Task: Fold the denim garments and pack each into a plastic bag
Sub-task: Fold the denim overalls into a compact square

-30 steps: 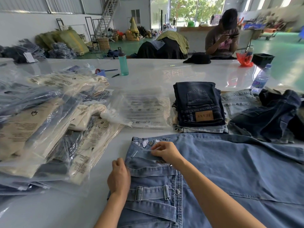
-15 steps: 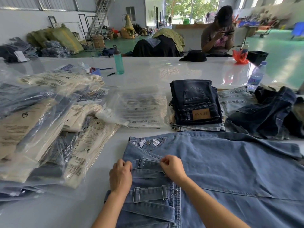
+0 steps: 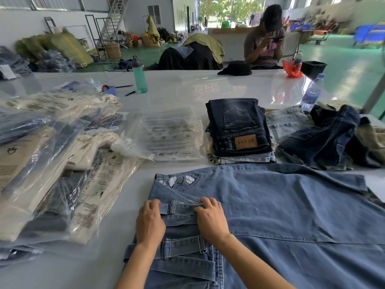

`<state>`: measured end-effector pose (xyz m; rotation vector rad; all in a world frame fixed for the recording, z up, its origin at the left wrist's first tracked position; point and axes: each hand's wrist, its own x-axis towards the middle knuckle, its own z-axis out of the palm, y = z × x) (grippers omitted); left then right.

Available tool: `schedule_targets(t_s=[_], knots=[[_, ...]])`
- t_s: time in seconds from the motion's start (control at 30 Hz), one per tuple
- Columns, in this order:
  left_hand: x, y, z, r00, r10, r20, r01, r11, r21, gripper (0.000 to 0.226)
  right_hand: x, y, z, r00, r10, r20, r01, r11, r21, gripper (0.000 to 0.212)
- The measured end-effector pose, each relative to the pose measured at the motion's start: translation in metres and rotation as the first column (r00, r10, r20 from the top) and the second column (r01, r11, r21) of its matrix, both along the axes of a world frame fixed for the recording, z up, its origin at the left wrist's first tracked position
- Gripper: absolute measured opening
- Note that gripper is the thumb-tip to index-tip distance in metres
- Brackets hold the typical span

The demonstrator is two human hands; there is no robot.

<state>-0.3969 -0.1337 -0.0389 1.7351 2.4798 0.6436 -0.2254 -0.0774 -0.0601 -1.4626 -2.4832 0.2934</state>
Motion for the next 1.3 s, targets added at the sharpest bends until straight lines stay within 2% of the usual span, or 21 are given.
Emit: schedule_targets(t_s=[0.07, 0.13, 0.2, 0.3, 0.43, 0.5, 0.63, 0.8, 0.9, 0.97, 1.03, 1.1, 1.13, 1.23, 1.3], knots=[[-0.01, -0.001, -0.003, 0.988, 0.067, 0.137, -0.065, 0.998, -0.017, 0.024, 0.005, 0.003, -0.002, 0.999, 0.022, -0.041, -0.023, 0.999, -0.031, 0.035], [-0.017, -0.005, -0.003, 0.964, 0.109, 0.244, -0.132, 0.988, 0.079, 0.014, 0.006, 0.006, -0.001, 0.995, 0.029, -0.101, -0.034, 0.998, -0.053, 0.032], [-0.018, -0.01, -0.006, 0.977, 0.092, 0.192, -0.115, 0.987, 0.114, 0.012, 0.006, 0.008, 0.0, 0.99, 0.015, -0.139, -0.021, 0.999, -0.045, 0.028], [-0.017, -0.017, -0.011, 0.99, 0.061, 0.127, -0.07, 0.995, 0.067, 0.012, 0.006, 0.008, 0.0, 0.993, 0.007, -0.119, -0.014, 0.998, -0.057, 0.025], [-0.031, -0.012, -0.005, 0.991, 0.012, 0.134, -0.008, 1.0, -0.031, 0.015, 0.007, 0.011, 0.007, 0.998, 0.013, -0.057, -0.02, 0.993, -0.12, 0.022], [-0.037, -0.011, -0.002, 0.99, -0.037, 0.137, 0.042, 0.999, -0.03, 0.017, 0.005, 0.014, 0.012, 0.999, 0.014, -0.048, -0.02, 0.991, -0.129, 0.02], [-0.033, -0.014, 0.0, 0.988, -0.072, 0.14, 0.073, 0.997, -0.002, 0.018, 0.003, 0.017, 0.021, 0.999, -0.004, -0.052, -0.004, 0.987, -0.158, 0.028], [-0.031, -0.01, 0.0, 0.989, -0.136, 0.058, 0.138, 0.99, -0.025, 0.018, 0.002, 0.023, 0.035, 0.997, -0.036, -0.071, 0.022, 0.982, -0.187, 0.033], [-0.03, -0.008, 0.001, 0.993, -0.11, 0.043, 0.111, 0.993, -0.03, 0.015, -0.001, 0.026, 0.043, 0.985, -0.083, -0.149, 0.052, 0.978, -0.204, 0.033], [-0.029, -0.009, 0.002, 0.996, -0.076, 0.044, 0.076, 0.997, 0.008, 0.013, -0.004, 0.027, 0.048, 0.947, -0.156, -0.28, 0.087, 0.966, -0.245, 0.026], [-0.028, -0.012, 0.002, 0.997, -0.042, 0.063, 0.038, 0.997, 0.06, 0.011, -0.007, 0.027, 0.055, 0.834, -0.306, -0.459, 0.123, 0.914, -0.386, 0.014], [-0.027, -0.013, 0.001, 0.997, -0.006, 0.072, 0.0, 0.997, 0.073, 0.009, -0.008, 0.026, 0.056, 0.725, -0.44, -0.529, 0.13, 0.843, -0.522, 0.009], [-0.027, -0.012, 0.0, 0.997, 0.016, 0.078, -0.021, 0.998, 0.062, 0.008, -0.007, 0.024, 0.055, 0.744, -0.442, -0.502, 0.14, 0.837, -0.529, 0.01], [-0.025, -0.011, 0.001, 0.994, 0.059, 0.097, -0.062, 0.998, 0.032, 0.007, -0.001, 0.011, 0.047, 0.906, -0.304, -0.293, 0.158, 0.887, -0.433, 0.015], [-0.023, -0.01, 0.002, 0.996, 0.05, 0.068, -0.053, 0.997, 0.051, 0.012, 0.001, 0.007, 0.048, 0.907, -0.282, -0.312, 0.151, 0.911, -0.383, 0.015]])
